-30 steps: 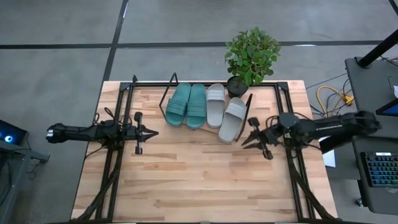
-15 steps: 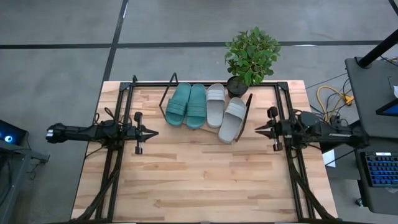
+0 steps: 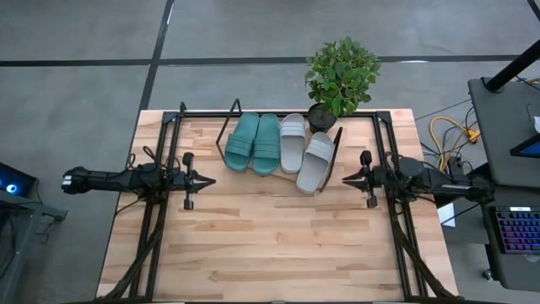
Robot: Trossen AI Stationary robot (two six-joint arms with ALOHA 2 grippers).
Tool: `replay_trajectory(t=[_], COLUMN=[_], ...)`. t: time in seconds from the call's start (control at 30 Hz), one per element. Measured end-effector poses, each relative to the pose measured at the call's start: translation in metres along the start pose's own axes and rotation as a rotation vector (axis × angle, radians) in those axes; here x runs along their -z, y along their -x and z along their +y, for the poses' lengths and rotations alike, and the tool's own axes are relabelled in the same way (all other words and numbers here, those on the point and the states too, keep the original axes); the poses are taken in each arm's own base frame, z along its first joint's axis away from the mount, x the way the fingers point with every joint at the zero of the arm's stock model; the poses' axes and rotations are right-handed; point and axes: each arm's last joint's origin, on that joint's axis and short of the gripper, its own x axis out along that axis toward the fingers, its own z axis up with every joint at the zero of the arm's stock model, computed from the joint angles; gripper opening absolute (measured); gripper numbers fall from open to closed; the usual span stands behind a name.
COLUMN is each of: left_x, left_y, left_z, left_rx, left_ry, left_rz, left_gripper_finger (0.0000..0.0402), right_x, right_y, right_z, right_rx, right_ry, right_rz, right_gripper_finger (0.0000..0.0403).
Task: Pick and place slides into the shelf
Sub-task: Return to Home Position
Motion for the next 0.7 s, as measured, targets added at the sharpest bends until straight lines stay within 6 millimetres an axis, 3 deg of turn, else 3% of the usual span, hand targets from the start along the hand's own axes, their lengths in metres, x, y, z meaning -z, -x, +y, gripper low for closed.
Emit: replay_trajectory(t=[0.23,0.7], left_x=[0.001,-0.002], left_y=[-0.001,0.002], left_z=[0.000,0.001], left_rx=[0.002,-0.002], left_ry=[-0.001,0.062], left_rz=[0.008,-0.030], left_gripper_finger=[0.0000,0.0000], right_x=[0.003,0.008], right_y=[-0.004,-0.008], right_z=[0.000,0.000], right_rx=[0.000,-0.005], right_ry=[-0.033,0.028], right_rz=[-0.080,-0.022], right_gripper_finger=[0.0026,0.0027])
